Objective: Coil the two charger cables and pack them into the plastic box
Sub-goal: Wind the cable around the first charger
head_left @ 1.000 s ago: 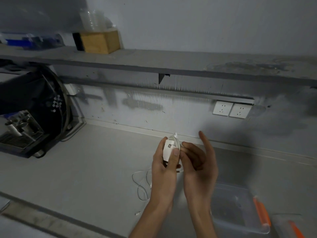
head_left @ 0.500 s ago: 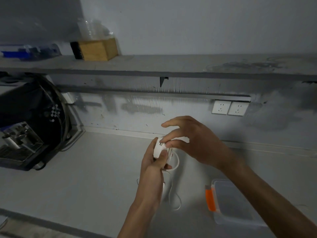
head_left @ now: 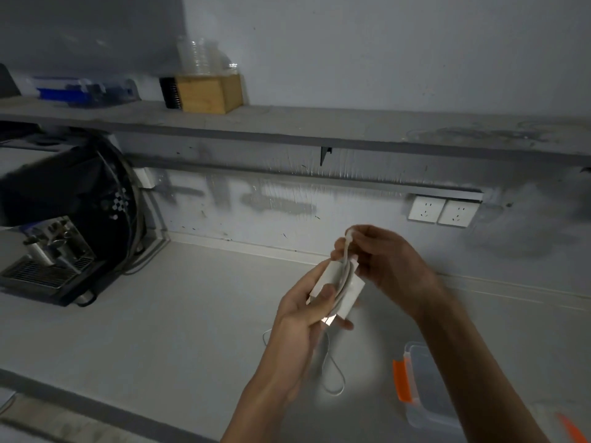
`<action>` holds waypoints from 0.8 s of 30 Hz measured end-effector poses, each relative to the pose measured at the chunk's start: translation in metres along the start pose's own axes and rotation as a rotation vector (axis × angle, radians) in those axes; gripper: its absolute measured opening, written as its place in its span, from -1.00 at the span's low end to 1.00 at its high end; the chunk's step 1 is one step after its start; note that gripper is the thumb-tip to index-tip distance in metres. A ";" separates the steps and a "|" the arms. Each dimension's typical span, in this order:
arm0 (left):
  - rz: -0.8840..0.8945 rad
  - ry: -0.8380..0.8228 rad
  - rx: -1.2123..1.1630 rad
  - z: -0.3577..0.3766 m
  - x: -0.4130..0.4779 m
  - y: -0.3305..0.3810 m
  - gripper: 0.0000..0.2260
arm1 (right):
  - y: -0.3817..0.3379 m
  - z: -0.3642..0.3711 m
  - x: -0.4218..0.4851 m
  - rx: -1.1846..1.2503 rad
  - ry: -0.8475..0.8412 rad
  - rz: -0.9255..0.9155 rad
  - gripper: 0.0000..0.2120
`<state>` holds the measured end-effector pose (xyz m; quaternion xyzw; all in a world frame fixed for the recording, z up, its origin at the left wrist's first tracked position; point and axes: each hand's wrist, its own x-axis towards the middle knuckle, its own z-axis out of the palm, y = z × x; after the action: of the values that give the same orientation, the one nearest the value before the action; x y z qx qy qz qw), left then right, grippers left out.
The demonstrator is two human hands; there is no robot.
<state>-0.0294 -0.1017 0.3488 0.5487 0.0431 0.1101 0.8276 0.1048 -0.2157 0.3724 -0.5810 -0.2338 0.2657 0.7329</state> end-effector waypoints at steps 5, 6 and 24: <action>0.016 0.028 -0.088 -0.013 -0.007 0.003 -0.62 | 0.017 0.002 -0.003 -0.008 -0.019 -0.119 -0.79; 0.025 0.025 -0.091 -0.016 -0.007 0.004 -0.65 | 0.018 0.003 -0.004 -0.055 -0.006 -0.158 -0.80; -0.294 0.042 0.039 -0.052 0.021 0.018 -0.75 | 0.000 0.006 -0.016 -0.582 -0.081 -0.173 -0.88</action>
<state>-0.0214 -0.0434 0.3460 0.5501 0.1423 -0.0018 0.8229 0.0888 -0.2217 0.3736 -0.7333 -0.3776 0.1471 0.5459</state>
